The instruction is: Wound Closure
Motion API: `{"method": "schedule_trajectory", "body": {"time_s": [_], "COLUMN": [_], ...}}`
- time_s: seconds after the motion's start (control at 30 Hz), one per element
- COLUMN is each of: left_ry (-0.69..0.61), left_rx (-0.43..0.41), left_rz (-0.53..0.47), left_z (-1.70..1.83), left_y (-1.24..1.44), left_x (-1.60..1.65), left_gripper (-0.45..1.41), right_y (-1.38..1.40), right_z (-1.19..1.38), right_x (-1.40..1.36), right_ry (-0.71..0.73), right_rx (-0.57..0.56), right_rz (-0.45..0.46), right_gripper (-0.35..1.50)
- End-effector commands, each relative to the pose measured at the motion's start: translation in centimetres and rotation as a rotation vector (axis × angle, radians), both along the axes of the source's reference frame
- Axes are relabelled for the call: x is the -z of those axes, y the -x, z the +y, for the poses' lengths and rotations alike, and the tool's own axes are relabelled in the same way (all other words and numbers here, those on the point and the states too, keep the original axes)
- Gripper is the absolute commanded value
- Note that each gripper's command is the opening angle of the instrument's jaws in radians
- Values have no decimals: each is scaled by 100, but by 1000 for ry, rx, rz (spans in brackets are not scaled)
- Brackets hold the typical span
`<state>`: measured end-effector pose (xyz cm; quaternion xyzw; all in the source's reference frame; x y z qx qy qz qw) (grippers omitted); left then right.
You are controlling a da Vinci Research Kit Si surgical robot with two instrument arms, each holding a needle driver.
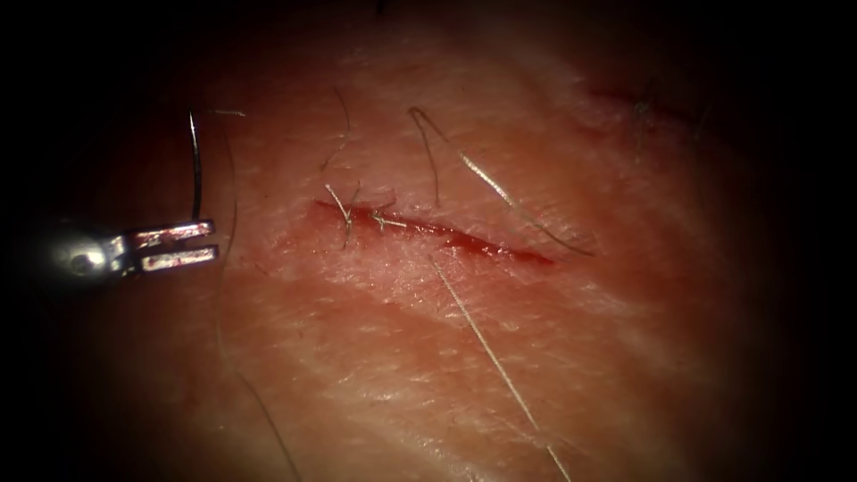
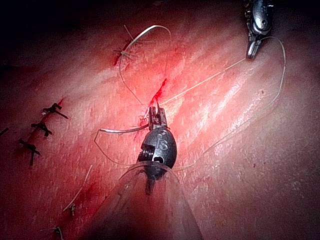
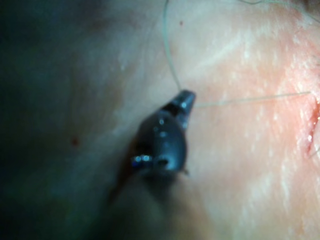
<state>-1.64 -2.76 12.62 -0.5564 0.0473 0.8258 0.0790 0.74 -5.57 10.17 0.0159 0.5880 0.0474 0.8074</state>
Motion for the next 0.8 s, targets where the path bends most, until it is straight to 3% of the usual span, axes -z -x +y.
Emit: {"method": "schedule_trajectory", "body": {"time_s": [0.03, 0.13, 0.17, 0.2, 0.23, 0.27, 0.3, 0.37, 0.43, 0.57, 0.63, 0.67, 0.8], "left_ry": [-2, -2, -2, -2, -2, -2, -2, -2, -1, -1, 0, -1, -1], "left_rx": [-1, -2, -2, -2, -3, -3, -3, -4, -5, -6, -7, -8, -11], "left_rz": [-2, -2, -2, -2, -2, -2, -3, -3, -4, -5, -5, -6, -9], "left_z": [-3, -3, -3, -3, -3, -3, -3, -3, -2, -1, -1, -1, 0], "left_y": [5, 5, 4, 4, 4, 3, 3, 2, 2, 1, 0, -1, -3], "left_x": [-6, -7, -7, -7, -7, -7, -7, -7, -9, -11, -11, -11, -12], "left_gripper": [-45, -45, -45, -45, -45, -45, -45, -45, -45, -45, -45, -45, -45], "right_y": [-7, -9, -7, -7, -4, 0, 4, 16, 33, 40, 41, 41, 38], "right_z": [-12, -7, 6, 6, 15, 28, 37, 57, 86, 114, 123, 125, 132], "right_x": [0, 11, 16, 16, 19, 22, 24, 26, 18, -3, -17, -24, -44], "right_ry": [-7, -24, -31, -31, -32, -33, -35, -53, -69, -80, -91, -172, -197], "right_rx": [12, 19, -5, -5, -32, -74, -99, -143, -155, -179, -178, -182, -189], "right_rz": [7, 16, 20, 20, 28, 43, 61, 95, 105, 90, 89, 122, 173], "right_gripper": [-35, -35, 41, 41, 88, 116, 126, 135, 128, 126, 133, 140, 126]}}
